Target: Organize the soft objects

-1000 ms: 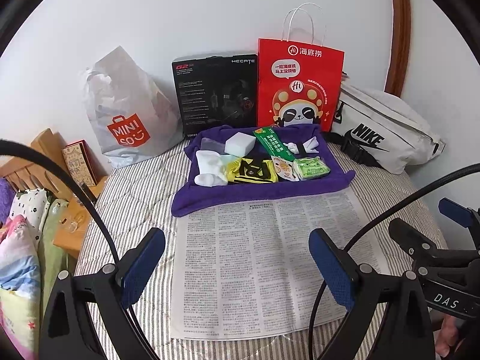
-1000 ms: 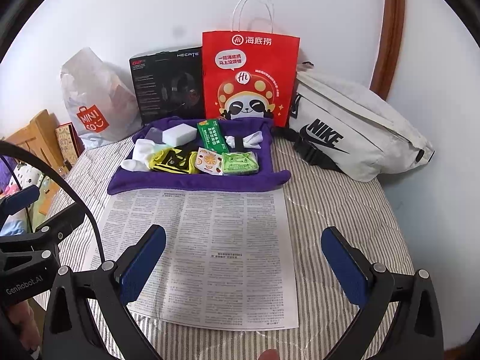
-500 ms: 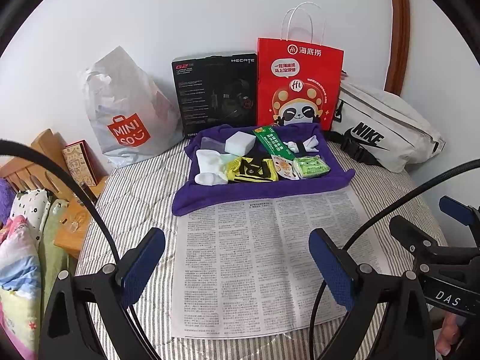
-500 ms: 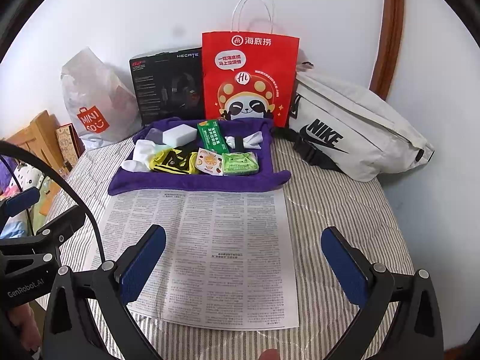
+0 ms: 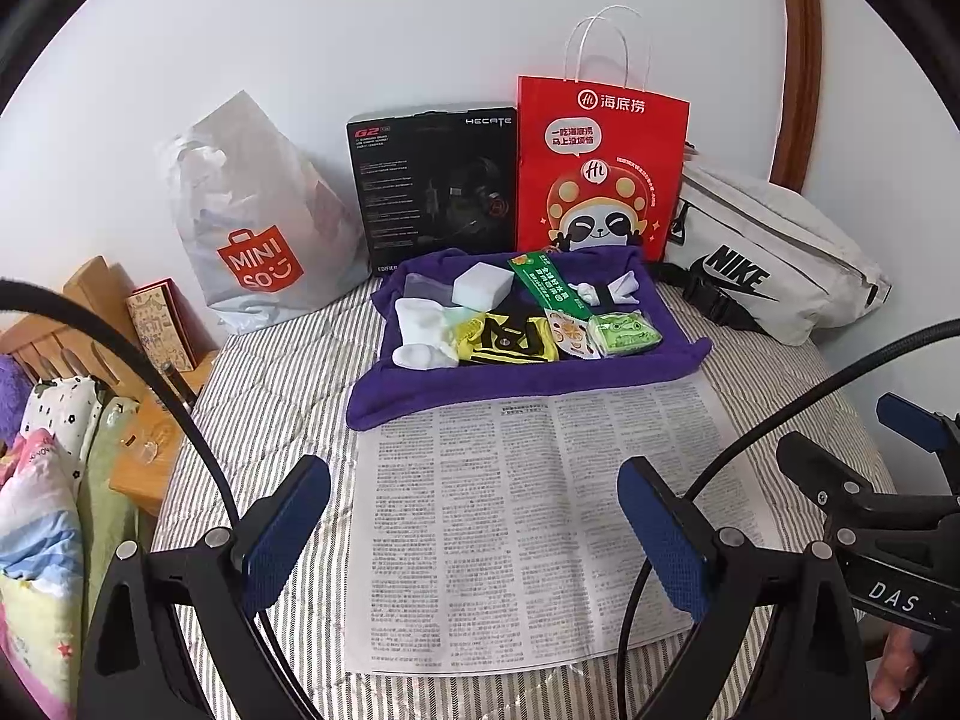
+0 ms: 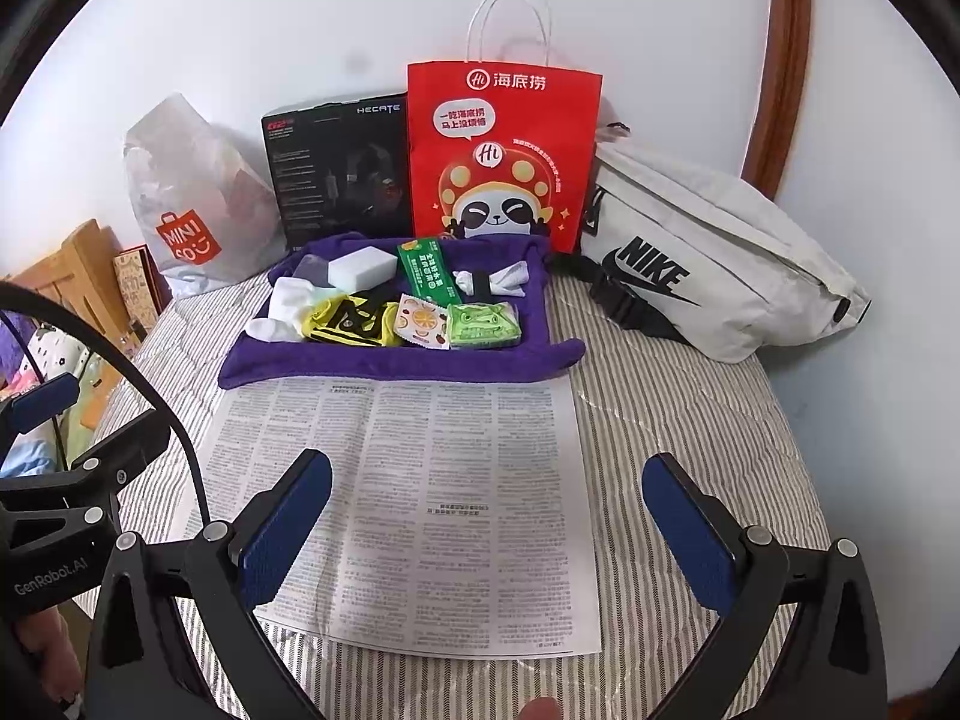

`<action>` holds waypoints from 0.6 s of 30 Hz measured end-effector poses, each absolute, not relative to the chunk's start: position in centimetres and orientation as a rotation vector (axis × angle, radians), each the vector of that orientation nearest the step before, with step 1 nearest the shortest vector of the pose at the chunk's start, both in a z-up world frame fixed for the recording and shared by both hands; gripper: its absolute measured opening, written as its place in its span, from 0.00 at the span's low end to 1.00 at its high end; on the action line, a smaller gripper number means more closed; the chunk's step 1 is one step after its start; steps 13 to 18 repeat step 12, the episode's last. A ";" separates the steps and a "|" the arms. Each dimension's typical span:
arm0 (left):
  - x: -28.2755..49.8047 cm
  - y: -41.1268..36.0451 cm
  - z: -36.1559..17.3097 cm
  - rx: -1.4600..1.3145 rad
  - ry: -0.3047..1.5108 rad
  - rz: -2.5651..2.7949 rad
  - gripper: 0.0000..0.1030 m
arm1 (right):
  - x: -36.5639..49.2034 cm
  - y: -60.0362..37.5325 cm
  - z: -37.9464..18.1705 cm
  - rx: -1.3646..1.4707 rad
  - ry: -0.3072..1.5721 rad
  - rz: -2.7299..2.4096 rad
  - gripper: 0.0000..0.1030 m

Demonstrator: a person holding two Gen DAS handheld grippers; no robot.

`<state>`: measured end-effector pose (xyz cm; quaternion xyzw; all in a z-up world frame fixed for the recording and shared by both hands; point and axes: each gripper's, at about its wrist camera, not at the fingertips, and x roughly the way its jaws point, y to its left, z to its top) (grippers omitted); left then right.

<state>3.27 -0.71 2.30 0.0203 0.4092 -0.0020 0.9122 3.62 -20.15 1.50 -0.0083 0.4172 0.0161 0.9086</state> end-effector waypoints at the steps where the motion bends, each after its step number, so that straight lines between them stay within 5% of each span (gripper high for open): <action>1: 3.3 -0.7 2.3 0.041 0.843 -0.003 0.94 | 3.6 -20.2 1.5 -0.017 0.861 0.035 0.99; 18: 3.2 -0.4 2.3 0.041 0.832 -0.004 0.94 | 3.6 -20.0 1.4 -0.019 0.861 0.042 0.99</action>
